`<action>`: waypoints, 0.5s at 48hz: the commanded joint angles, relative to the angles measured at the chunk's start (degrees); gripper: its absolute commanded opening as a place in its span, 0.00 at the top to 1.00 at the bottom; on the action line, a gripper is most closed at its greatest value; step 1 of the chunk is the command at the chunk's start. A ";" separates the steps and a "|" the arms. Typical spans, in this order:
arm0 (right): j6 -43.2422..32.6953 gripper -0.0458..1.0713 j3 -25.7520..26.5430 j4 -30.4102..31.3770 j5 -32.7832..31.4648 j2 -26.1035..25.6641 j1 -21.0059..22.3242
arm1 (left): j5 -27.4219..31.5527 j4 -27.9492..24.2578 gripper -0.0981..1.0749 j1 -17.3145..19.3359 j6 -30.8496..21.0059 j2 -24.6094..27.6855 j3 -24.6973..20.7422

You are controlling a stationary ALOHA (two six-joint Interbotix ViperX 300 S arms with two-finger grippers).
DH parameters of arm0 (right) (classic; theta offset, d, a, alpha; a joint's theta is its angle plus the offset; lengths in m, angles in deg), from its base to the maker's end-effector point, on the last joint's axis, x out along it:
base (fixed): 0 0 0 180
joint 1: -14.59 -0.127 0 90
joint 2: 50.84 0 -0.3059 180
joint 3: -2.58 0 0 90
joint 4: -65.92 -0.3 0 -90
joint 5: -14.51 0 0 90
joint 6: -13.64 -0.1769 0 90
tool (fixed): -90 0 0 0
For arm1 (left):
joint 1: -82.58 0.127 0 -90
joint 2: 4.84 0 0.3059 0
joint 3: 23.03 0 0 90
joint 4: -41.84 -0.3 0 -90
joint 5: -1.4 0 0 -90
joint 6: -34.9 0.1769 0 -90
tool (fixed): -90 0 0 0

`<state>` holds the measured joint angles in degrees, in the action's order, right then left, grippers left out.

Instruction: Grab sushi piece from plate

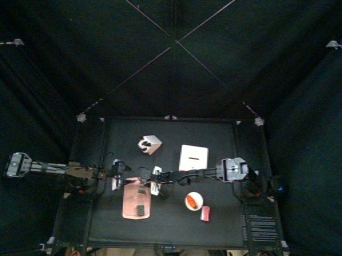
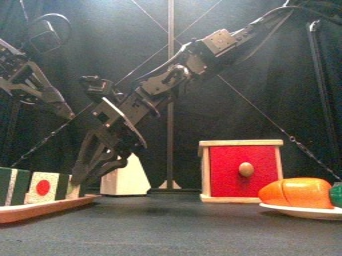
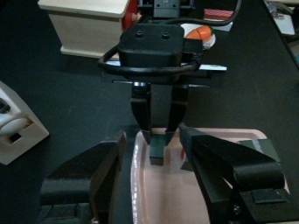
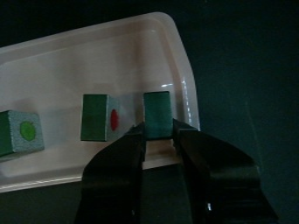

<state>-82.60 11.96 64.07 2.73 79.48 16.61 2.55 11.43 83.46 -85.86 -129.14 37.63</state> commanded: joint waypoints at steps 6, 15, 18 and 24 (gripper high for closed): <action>0.09 0.41 -1.58 -0.79 0.79 -5.98 0.00 | -0.35 0.00 0.17 0.09 0.09 0.09 -0.79; 0.09 0.41 -5.01 -2.11 2.37 -8.70 0.09 | -0.35 0.09 0.17 0.09 0.00 0.09 -0.79; 0.09 0.41 -6.68 -2.90 2.99 -10.02 0.09 | -0.44 0.09 0.17 0.09 0.00 0.09 -0.79; 0.09 0.41 -11.34 -3.43 4.57 -13.54 0.00 | -0.44 0.09 0.17 0.18 0.09 0.09 -0.79</action>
<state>-82.60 2.73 60.99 5.80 71.13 16.61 2.55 11.52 83.46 -85.86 -129.14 37.54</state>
